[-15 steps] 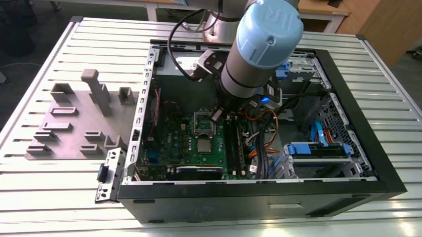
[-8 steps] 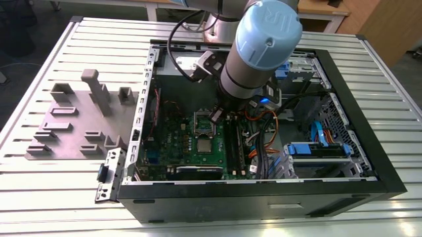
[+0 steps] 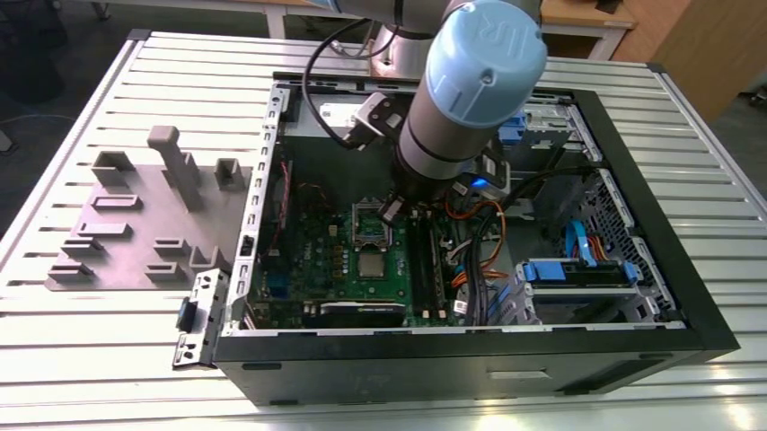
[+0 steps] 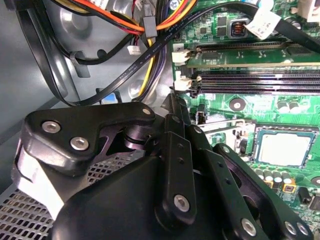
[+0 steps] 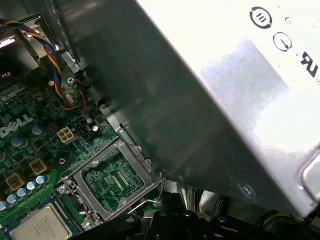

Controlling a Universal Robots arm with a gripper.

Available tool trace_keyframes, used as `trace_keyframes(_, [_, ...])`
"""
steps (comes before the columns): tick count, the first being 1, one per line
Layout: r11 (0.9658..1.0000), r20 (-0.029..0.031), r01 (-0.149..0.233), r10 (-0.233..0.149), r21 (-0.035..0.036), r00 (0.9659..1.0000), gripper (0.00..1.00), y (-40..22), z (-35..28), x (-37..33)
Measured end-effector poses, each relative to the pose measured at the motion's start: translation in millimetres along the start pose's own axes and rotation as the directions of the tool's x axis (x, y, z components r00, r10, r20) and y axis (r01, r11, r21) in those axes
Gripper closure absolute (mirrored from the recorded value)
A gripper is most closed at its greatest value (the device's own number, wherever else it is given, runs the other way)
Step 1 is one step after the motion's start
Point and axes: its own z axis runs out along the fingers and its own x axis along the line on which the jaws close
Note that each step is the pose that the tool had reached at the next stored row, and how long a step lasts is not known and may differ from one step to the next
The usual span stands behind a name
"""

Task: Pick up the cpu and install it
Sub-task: 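Close the cpu cover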

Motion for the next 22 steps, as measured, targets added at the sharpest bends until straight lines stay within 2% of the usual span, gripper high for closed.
trace_keyframes(9, [1.0, -0.0001, 0.0, 0.0, 0.0001, 1.0, 0.89, 1.2, -2.1, 0.1])
trace_keyframes(16, [1.0, -0.0042, 0.0, 0.0, 0.0031, 1.0, 0.89, 1.7, -3.0, 0.2])
trace_keyframes(22, [1.0, -0.0053, 0.0, 0.0, 0.0041, 1.0, 0.89, 2.8, -5.1, 0.1])
